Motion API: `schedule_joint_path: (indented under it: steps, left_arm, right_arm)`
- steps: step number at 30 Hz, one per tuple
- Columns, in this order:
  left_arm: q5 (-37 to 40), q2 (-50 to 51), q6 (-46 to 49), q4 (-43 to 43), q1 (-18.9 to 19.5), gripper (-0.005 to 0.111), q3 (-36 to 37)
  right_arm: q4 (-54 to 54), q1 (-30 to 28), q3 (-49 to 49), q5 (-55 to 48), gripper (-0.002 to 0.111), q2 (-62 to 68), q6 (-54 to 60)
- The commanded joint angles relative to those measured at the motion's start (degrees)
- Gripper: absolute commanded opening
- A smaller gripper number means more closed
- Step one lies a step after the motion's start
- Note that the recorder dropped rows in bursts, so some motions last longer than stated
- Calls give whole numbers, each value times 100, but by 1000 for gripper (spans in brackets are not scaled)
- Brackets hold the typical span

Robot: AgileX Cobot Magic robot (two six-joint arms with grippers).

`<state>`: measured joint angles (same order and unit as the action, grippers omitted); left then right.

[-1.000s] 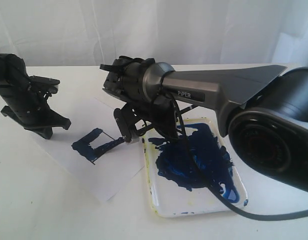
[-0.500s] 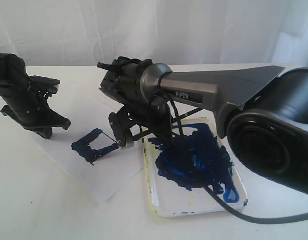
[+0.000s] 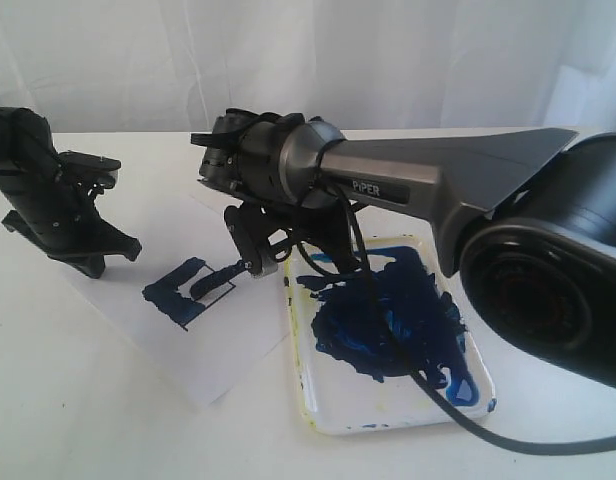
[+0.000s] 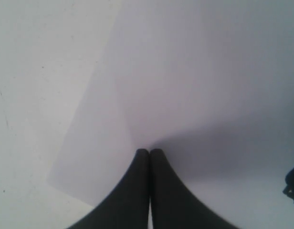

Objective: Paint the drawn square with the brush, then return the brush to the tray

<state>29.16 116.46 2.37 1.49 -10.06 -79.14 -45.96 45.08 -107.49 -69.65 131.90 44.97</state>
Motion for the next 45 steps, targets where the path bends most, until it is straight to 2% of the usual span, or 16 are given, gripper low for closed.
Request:
schedule_joint_path:
  steps: [1, 8, 33, 45]
  left_arm:
    - [208, 92, 36, 89, 23, 0, 36]
    - [208, 92, 36, 89, 23, 0, 36]
    - [232, 92, 47, 89, 23, 0, 36]
    - [232, 92, 47, 89, 23, 0, 36]
  right_arm:
    - [-73, -56, 15, -31, 0, -77, -23]
    - [515, -56, 15, -31, 0, -65, 484]
    - [-752, -128, 15, -31, 0, -40, 272]
    - [-115, -114, 15, -31, 0, -156, 839]
